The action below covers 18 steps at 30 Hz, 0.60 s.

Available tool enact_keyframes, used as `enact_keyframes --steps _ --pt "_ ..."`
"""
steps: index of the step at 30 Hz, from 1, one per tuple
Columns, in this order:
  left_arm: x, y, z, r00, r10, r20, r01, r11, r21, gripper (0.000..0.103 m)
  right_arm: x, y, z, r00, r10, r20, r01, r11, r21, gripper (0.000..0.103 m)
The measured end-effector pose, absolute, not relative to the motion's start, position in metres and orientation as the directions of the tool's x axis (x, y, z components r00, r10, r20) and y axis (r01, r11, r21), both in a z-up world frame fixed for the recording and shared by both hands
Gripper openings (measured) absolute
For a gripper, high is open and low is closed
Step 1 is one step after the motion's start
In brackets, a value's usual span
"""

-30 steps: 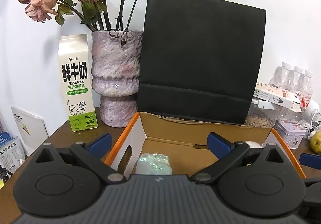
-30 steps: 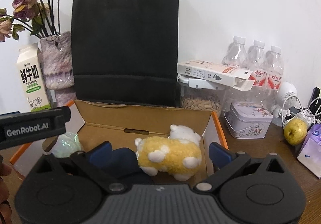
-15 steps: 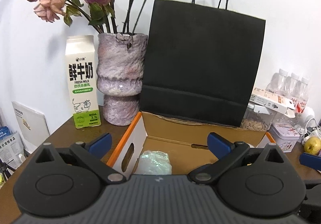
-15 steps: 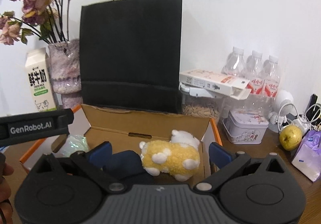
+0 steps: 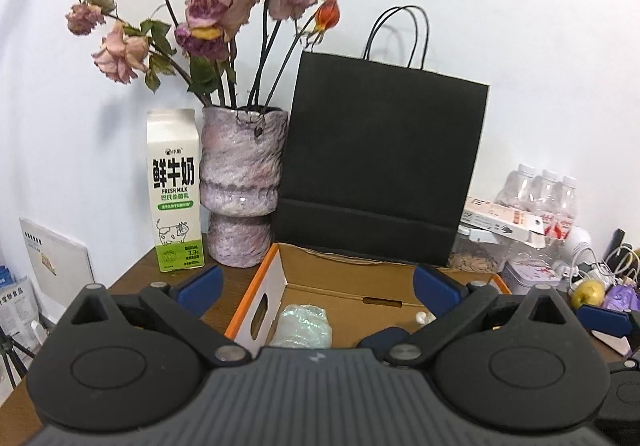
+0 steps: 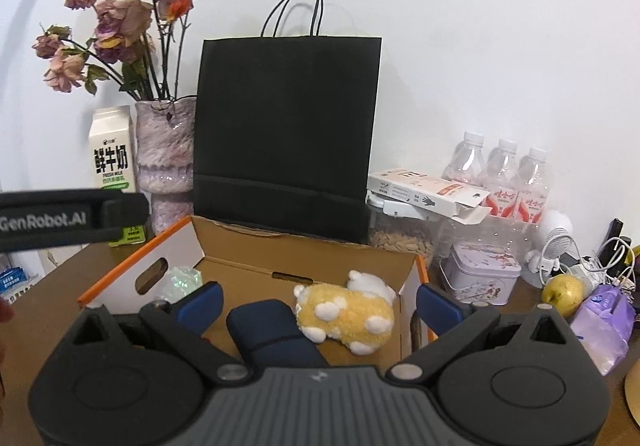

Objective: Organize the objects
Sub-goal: 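Withdraw both tools from the box back toward the table items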

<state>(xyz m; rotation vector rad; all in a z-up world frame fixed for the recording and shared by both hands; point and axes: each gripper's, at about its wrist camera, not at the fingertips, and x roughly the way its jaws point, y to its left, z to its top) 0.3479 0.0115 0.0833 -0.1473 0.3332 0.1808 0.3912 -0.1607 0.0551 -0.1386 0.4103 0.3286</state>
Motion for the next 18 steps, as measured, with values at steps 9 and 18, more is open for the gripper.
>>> enact_keyframes --steps 9,18 --pt "0.305 0.006 0.083 0.941 0.086 -0.326 -0.126 0.987 -0.102 0.103 0.347 -0.177 0.059 0.879 0.297 -0.373 -0.348 0.935 -0.075 0.103" --pt "0.253 0.006 0.085 0.960 0.061 -0.273 -0.089 0.992 -0.094 0.103 0.304 -0.192 0.060 0.882 0.311 -0.353 -0.360 0.929 -0.080 0.103"
